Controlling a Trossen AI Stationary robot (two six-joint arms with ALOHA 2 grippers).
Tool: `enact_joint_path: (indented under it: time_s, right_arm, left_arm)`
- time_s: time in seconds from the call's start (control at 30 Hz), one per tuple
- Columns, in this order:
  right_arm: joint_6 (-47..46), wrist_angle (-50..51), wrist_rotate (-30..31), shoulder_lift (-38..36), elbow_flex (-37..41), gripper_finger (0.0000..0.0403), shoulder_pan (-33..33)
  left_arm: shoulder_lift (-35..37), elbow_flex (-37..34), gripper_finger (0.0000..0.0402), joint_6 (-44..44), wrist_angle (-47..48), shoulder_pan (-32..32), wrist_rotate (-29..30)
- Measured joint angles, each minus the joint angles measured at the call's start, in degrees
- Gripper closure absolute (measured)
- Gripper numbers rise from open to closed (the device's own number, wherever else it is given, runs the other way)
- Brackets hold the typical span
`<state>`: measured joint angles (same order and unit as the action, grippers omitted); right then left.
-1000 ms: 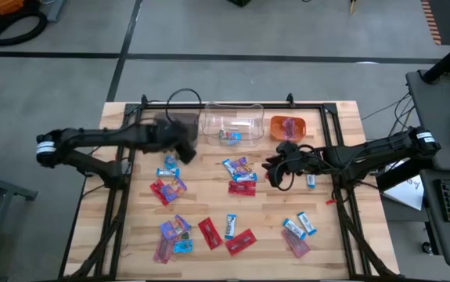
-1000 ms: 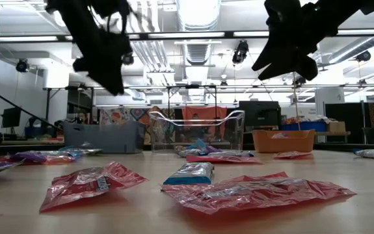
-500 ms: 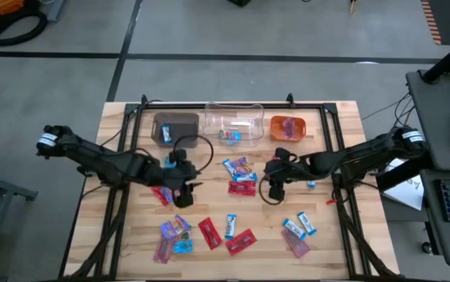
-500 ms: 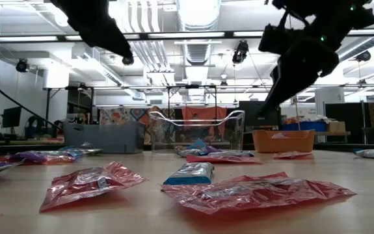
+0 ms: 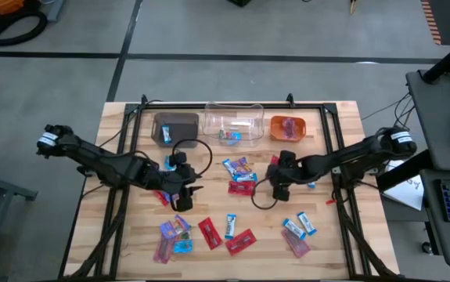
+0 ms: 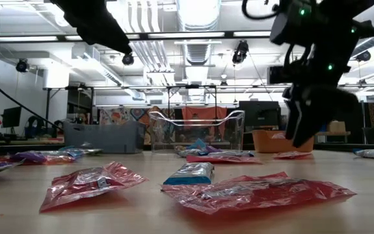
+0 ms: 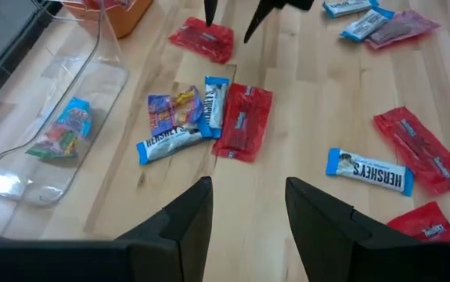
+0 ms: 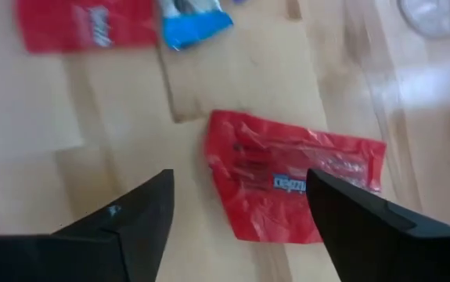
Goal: Sort candy
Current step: Put the red candy into the orange bin
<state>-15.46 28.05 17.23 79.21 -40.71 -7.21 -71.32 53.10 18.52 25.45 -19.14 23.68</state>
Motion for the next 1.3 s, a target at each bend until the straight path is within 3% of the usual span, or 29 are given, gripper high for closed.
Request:
enact_joint_path:
  time_s: [0.17, 0.33, 0.47, 0.73, 0.93, 1.07, 1.3]
  right_arm:
    - [-0.37, 0.02, 2.32, 3.75, 0.0, 0.0129, 0.51]
    - [-0.44, -0.34, 1.56, 6.1, -0.24, 0.0171, 1.73]
    - [-0.05, -0.32, 0.2, 6.96, -0.23, 0.0227, 3.12]
    - [2.91, -0.33, -0.23, 7.18, 0.24, 0.0379, 4.31]
    - [2.81, -0.34, -2.46, 5.78, 0.35, 0.0393, 4.25]
    - [1.55, -0.42, -7.11, 2.46, 0.5, 0.0394, 4.07]
    - [1.79, -7.07, -10.72, -4.25, 0.52, 0.0394, 2.05]
  left_arm:
    - [0.01, 0.0, 0.0256, -0.02, -0.07, 0.0, 1.42]
    - [0.01, 0.0, 0.0256, -0.02, -0.49, 0.0, 1.46]
    - [0.01, 0.0, 0.0256, -0.02, -0.78, 0.0, 1.46]
    - [0.01, -0.02, 0.0256, -1.97, -2.9, 0.0, 1.42]
    - [0.01, -0.36, 0.0256, -1.99, -3.54, 0.01, 1.36]
    - [-0.16, -0.42, 0.0256, -2.0, -4.09, 0.0, 1.34]
    - [-3.35, -0.42, 0.0256, -5.92, -9.49, 0.0, 0.83]
